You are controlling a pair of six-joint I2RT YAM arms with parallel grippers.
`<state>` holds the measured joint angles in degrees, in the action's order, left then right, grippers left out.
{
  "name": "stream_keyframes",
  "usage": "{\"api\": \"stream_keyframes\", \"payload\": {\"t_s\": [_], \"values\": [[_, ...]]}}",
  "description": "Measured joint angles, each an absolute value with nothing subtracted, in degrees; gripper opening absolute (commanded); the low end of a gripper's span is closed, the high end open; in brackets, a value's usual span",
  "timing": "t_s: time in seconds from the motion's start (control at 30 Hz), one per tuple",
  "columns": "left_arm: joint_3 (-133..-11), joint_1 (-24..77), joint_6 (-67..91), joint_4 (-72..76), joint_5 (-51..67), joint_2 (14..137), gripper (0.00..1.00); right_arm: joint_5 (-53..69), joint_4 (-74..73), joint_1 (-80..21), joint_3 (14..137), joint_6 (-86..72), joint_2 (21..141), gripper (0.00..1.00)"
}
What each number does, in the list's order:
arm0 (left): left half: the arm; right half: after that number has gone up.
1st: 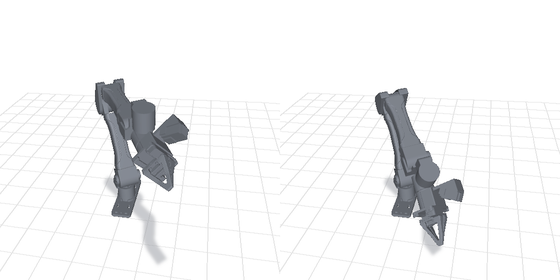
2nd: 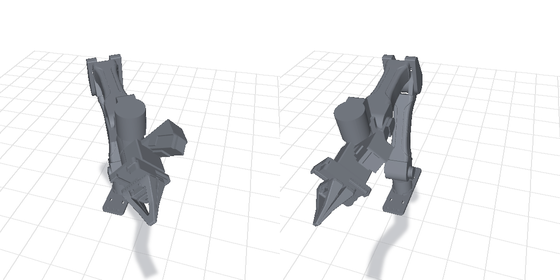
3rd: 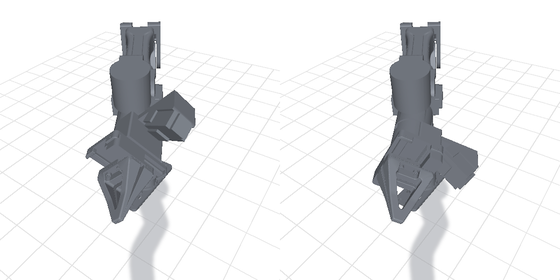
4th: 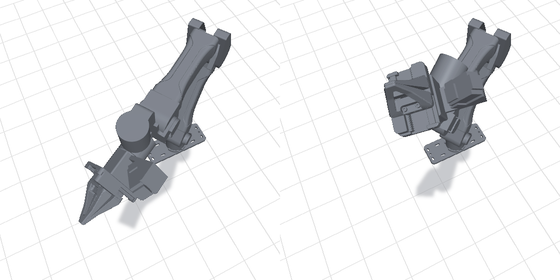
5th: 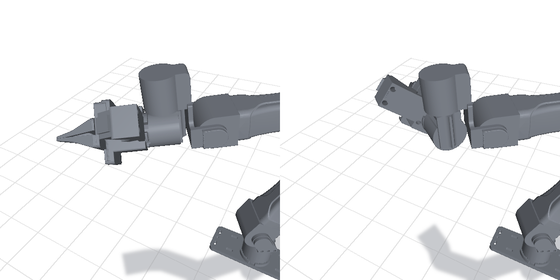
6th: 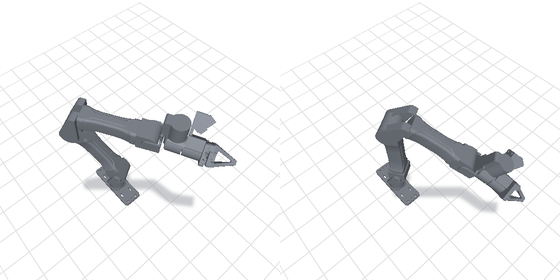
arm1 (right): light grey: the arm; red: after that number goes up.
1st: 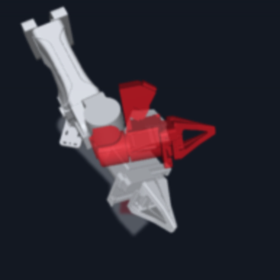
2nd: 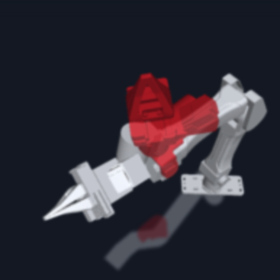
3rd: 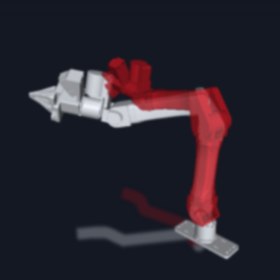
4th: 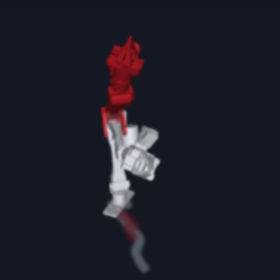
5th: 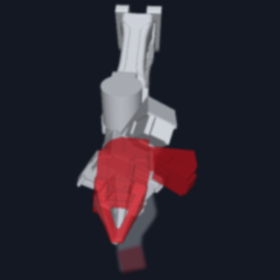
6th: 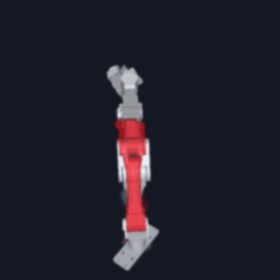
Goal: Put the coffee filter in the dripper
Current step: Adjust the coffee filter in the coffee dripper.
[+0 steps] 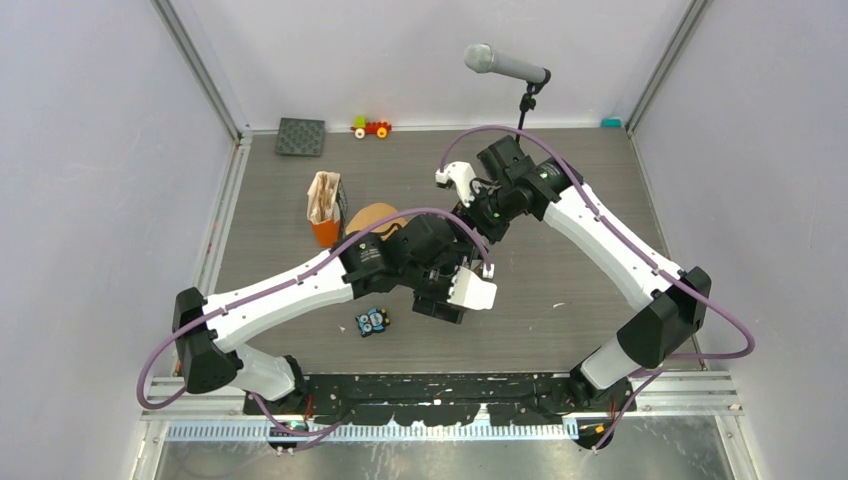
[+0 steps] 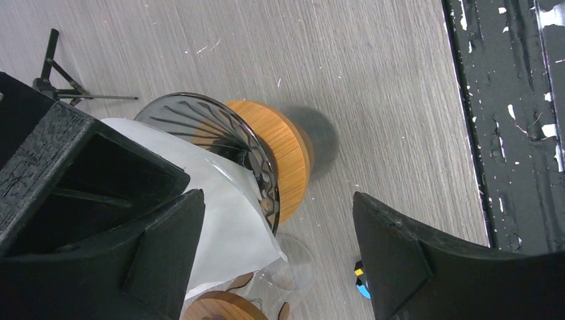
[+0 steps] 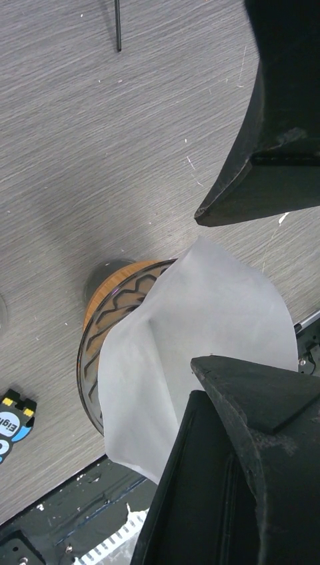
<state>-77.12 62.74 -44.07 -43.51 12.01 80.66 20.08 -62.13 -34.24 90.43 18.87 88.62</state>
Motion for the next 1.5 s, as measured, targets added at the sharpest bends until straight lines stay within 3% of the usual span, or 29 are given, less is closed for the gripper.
{"api": "stream_keyframes", "payload": {"t_s": [0.53, 1.5], "values": [[-77.4, 62.7, -45.4, -44.0, 12.0, 80.4, 0.61, 18.5, -62.2, -34.4, 91.0, 20.7, 89.3, 0.73], [-74.2, 61.0, -51.7, -44.9, 13.8, 81.6, 0.56, 14.6, -59.1, -33.8, 85.6, 16.5, 90.3, 0.72]]}}
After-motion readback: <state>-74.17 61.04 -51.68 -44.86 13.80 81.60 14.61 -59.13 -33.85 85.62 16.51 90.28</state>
